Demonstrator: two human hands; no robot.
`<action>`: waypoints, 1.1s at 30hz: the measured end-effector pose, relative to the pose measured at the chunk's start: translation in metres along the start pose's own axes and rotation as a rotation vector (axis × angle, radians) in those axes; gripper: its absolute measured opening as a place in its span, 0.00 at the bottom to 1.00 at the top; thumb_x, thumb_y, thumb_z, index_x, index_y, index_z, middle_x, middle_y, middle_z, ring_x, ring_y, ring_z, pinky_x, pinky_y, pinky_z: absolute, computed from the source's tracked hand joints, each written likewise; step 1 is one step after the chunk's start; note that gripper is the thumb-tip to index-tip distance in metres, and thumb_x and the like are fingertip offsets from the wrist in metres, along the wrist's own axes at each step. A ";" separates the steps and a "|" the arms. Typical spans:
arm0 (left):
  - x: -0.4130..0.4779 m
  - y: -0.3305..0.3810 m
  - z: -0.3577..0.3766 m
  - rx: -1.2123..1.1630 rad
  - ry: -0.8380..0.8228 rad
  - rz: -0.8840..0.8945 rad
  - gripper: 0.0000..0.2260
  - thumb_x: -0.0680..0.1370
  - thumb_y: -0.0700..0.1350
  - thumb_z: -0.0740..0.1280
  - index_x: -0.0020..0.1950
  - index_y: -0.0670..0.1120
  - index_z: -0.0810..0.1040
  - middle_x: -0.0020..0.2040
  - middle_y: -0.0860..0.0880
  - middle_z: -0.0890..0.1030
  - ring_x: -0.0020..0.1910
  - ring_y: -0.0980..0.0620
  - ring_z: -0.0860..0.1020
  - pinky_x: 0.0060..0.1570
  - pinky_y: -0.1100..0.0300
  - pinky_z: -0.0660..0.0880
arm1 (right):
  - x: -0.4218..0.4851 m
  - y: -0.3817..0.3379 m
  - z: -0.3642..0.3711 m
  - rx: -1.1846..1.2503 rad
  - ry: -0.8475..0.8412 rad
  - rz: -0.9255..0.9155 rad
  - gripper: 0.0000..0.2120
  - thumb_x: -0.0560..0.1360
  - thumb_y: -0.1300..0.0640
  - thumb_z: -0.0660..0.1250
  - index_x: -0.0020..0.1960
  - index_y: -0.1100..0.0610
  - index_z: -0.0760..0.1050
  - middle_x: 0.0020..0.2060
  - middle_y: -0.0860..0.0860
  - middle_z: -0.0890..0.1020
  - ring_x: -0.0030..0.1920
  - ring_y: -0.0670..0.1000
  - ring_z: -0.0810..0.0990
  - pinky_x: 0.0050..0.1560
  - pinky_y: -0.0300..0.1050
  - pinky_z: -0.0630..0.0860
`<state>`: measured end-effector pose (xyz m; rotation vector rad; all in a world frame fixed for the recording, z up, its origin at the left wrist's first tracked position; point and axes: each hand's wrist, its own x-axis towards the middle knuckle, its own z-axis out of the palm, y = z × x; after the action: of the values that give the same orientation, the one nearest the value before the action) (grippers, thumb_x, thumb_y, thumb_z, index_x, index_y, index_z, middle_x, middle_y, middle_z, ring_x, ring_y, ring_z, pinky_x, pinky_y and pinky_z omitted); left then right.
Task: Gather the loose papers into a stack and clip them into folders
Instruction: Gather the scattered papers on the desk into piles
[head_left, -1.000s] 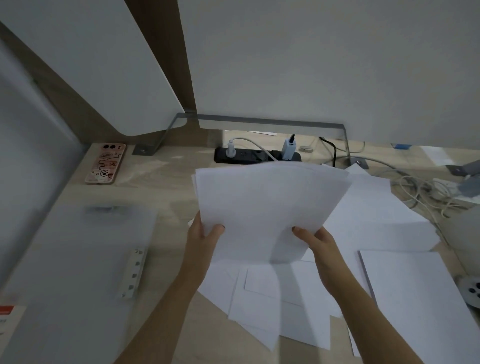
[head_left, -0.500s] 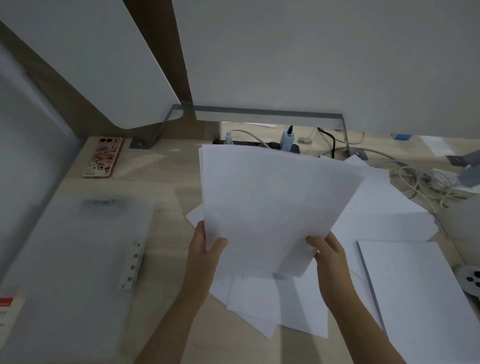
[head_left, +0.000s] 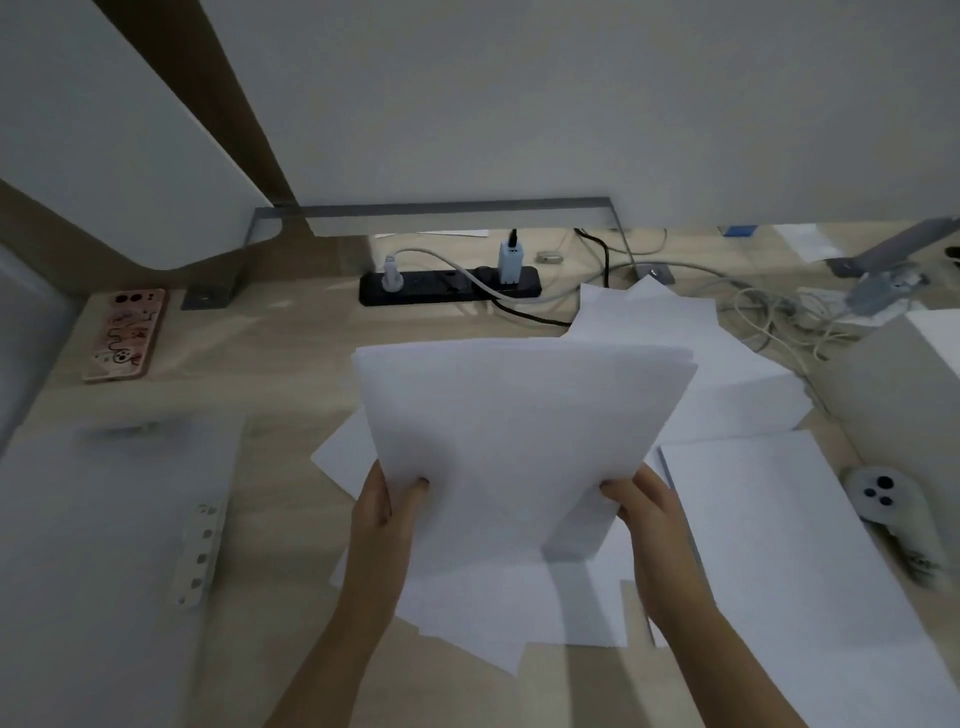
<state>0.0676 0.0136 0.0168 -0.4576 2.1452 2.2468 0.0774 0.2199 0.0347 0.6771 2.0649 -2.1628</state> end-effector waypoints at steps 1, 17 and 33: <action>-0.002 0.000 0.011 0.012 -0.031 -0.008 0.11 0.74 0.36 0.66 0.54 0.45 0.76 0.45 0.56 0.81 0.40 0.68 0.78 0.38 0.74 0.73 | 0.000 0.000 -0.012 -0.008 0.021 0.005 0.14 0.74 0.68 0.57 0.50 0.57 0.79 0.46 0.49 0.83 0.48 0.49 0.79 0.49 0.45 0.75; -0.058 -0.064 0.208 0.232 -0.368 -0.340 0.09 0.79 0.45 0.59 0.44 0.44 0.76 0.37 0.45 0.75 0.38 0.49 0.74 0.42 0.54 0.71 | 0.035 0.033 -0.246 -0.371 0.349 0.233 0.10 0.76 0.61 0.58 0.56 0.56 0.73 0.41 0.52 0.76 0.42 0.53 0.74 0.45 0.48 0.70; -0.091 -0.104 0.300 0.470 -0.078 -0.293 0.19 0.78 0.39 0.60 0.68 0.50 0.68 0.62 0.52 0.62 0.61 0.51 0.69 0.61 0.61 0.67 | 0.068 0.080 -0.314 -0.936 0.243 0.034 0.18 0.75 0.68 0.60 0.64 0.65 0.70 0.56 0.63 0.77 0.55 0.62 0.75 0.56 0.52 0.72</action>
<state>0.1134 0.3316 -0.0584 -0.6020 2.2845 1.5235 0.1260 0.5326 -0.0630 0.8200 2.7565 -0.8892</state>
